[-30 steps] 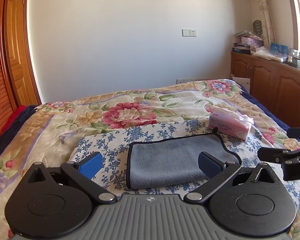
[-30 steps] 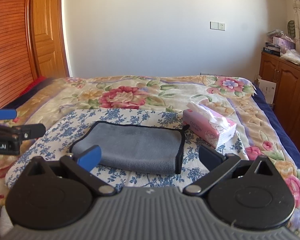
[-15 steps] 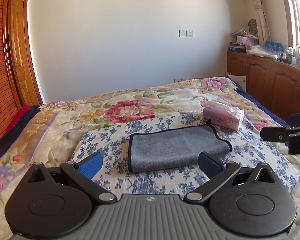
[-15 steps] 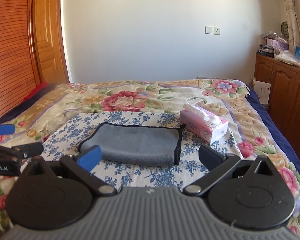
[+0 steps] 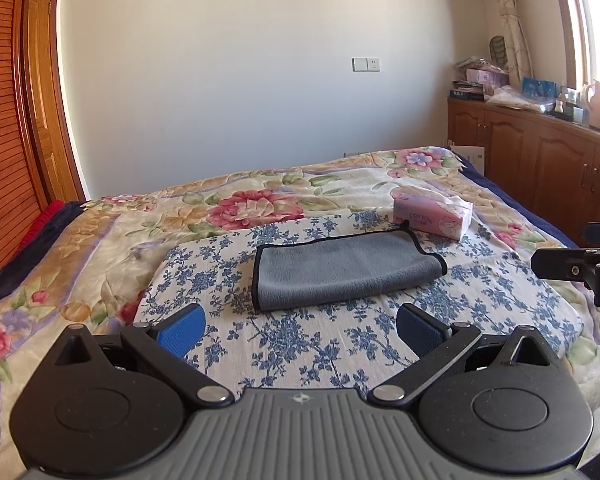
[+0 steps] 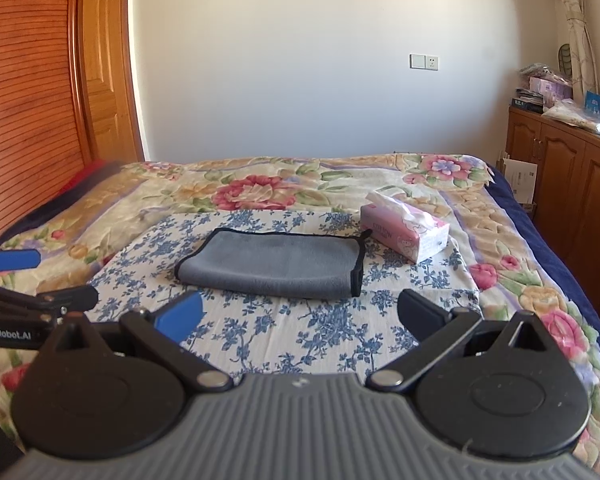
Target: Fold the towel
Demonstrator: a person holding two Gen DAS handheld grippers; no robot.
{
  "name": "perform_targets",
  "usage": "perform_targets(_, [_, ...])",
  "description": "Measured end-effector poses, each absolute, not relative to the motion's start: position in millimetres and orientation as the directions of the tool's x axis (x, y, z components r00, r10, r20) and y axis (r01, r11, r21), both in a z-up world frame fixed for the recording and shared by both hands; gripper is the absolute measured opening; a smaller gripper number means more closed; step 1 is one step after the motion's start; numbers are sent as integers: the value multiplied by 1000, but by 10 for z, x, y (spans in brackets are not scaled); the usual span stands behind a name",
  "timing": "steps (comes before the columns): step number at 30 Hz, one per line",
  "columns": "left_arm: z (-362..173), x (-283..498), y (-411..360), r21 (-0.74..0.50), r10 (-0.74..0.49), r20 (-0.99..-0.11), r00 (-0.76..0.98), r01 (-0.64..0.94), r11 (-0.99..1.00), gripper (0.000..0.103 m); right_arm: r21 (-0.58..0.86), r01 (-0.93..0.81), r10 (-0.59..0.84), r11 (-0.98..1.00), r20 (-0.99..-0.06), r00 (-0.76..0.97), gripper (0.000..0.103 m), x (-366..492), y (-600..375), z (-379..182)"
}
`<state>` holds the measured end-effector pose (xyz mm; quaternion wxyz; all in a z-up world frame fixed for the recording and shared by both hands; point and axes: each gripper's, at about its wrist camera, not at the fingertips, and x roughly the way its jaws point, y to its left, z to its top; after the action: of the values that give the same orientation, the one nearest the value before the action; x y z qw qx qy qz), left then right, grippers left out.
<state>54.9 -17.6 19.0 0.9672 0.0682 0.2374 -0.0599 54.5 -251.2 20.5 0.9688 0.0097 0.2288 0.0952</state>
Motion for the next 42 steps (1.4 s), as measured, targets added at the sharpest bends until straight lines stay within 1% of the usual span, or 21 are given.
perform_targets(13, [39,310,-145,106,-74,-470,879,139,985,103,61,-173,182,983,-442,878,103,358,-2536,99])
perform_targets(26, [-122,267,-73,103,-58,-467,883,119,988,103,42,-165,167,985,-436,884,103,302,-2545,27])
perform_targets(37, [-190,282,-16,90,-46,-426,904,93,992,103,64,-138,152,988,-382,911,103,266,-2605,3])
perform_targets(42, [-165,263,2,99,-37,-388,921,82,992,103,64,-131,145,989,-345,927,103,233,-2614,24])
